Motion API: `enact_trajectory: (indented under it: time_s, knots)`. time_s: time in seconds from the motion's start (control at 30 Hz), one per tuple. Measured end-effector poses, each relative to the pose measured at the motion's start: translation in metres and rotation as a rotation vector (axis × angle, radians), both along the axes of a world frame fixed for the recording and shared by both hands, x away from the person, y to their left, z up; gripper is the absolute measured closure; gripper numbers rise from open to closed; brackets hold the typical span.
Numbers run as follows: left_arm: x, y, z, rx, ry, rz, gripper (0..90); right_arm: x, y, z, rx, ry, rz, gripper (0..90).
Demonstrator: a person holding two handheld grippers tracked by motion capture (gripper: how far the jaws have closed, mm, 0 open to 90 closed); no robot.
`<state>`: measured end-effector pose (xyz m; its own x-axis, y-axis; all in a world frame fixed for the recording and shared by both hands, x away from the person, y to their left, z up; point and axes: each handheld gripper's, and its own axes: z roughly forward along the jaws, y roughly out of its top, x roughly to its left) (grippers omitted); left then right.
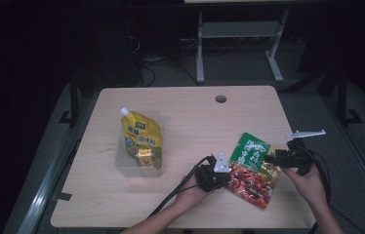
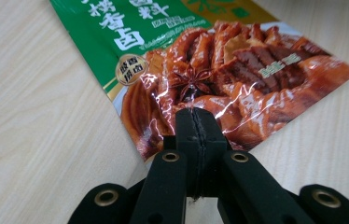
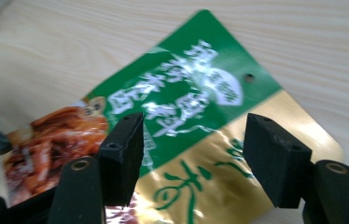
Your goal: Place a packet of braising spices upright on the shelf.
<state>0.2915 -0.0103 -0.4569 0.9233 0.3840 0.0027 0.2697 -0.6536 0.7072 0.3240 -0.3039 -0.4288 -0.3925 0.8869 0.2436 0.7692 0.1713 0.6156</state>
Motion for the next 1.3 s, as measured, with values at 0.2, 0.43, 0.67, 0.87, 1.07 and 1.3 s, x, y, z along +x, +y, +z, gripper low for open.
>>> enact_trajectory:
  time_s: [0.2,0.43,0.67,0.87,1.07,1.3]
  knots:
    - [0.002,-0.003,-0.004,0.015,0.002,0.008,89.1,0.005,-0.013,-0.01,-0.007,0.053,-0.071,35.5]
    - [0.002,-0.006,-0.006,0.054,-0.005,-0.002,88.4,0.008,-0.026,-0.019,0.003,0.078,-0.129,32.2]
    - [0.002,-0.01,-0.006,0.08,-0.01,-0.006,88.3,0.008,-0.034,-0.023,0.024,0.095,-0.152,32.0]
    - [0.002,-0.01,-0.005,0.089,-0.014,-0.009,88.1,0.009,-0.035,-0.025,0.043,0.109,-0.158,33.1]
    - [0.001,-0.011,-0.005,0.102,-0.023,-0.016,88.0,0.009,-0.036,-0.028,0.045,0.119,-0.165,35.7]
    - [0.001,-0.012,-0.004,0.112,-0.027,-0.018,87.3,0.008,-0.035,-0.029,0.044,0.126,-0.184,39.3]
